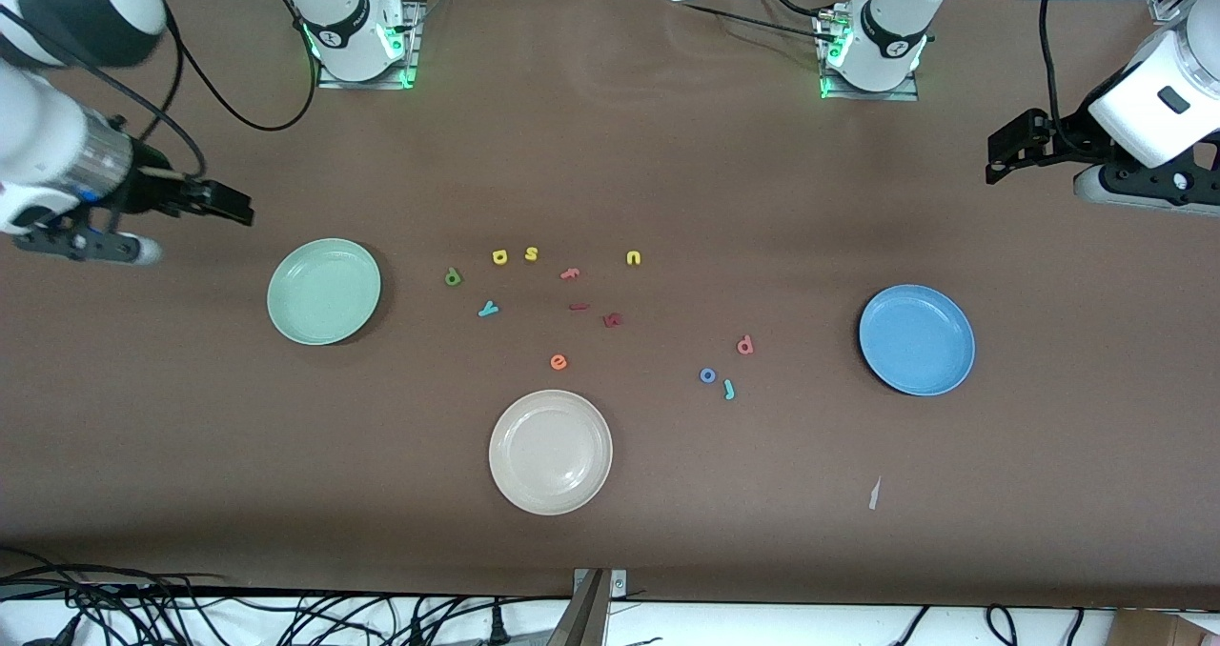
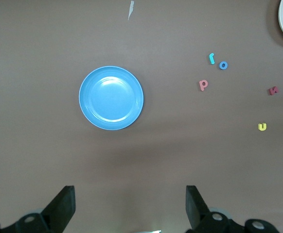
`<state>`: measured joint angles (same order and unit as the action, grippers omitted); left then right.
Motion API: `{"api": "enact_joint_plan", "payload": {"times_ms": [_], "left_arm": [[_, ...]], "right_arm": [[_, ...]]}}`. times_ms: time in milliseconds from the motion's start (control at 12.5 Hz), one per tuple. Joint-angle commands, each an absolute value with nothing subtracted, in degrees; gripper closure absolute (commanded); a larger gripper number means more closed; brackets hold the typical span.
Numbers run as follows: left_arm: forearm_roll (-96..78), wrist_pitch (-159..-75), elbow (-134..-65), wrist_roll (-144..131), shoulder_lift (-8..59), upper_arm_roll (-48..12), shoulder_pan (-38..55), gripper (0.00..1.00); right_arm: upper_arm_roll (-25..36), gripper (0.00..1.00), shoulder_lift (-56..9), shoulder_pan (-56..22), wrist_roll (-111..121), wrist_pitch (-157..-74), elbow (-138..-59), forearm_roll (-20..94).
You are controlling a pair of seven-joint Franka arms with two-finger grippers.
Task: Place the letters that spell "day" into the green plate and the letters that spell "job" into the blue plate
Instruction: 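Move the right gripper past the green plate toward the cyan y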
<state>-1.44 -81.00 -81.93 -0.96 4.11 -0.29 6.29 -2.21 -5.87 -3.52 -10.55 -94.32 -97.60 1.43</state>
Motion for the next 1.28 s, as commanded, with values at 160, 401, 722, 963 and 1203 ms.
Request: {"api": "enact_joint_plan", "payload": {"times_ms": [160, 401, 722, 963, 1203], "left_arm": [[-0.4, -80.0, -80.4, -1.3, 4.5, -0.2, 6.5, 0.00], [-0.5, -79.7, -80.4, -1.3, 4.5, -0.3, 6.5, 0.00], [-1.0, -80.9, -80.3, -1.1, 4.9, -0.2, 6.9, 0.00], [-0.9, -81.2, -80.2, -0.5, 5.5, -0.2, 8.2, 0.00], [-1.1, -79.8, -80.2, -0.8, 5.5, -0.2, 8.5, 0.00]], "right_arm": [[-2.2, 0.00, -9.9, -11.1, -21.9, -95.7, -97.6, 0.5], [-2.2, 0.00, -13.7, -14.6, -35.6, -100.4, -98.3, 0.4], [-2.3, 0.00, -18.6, -18.7, -53.4, -108.2, -98.7, 0.5], [-2.1, 0.01, -21.9, -22.2, -65.3, -109.9, -99.0, 0.3], [-2.2, 0.08, -21.9, -22.3, -69.5, -115.0, -102.3, 0.2]]}}
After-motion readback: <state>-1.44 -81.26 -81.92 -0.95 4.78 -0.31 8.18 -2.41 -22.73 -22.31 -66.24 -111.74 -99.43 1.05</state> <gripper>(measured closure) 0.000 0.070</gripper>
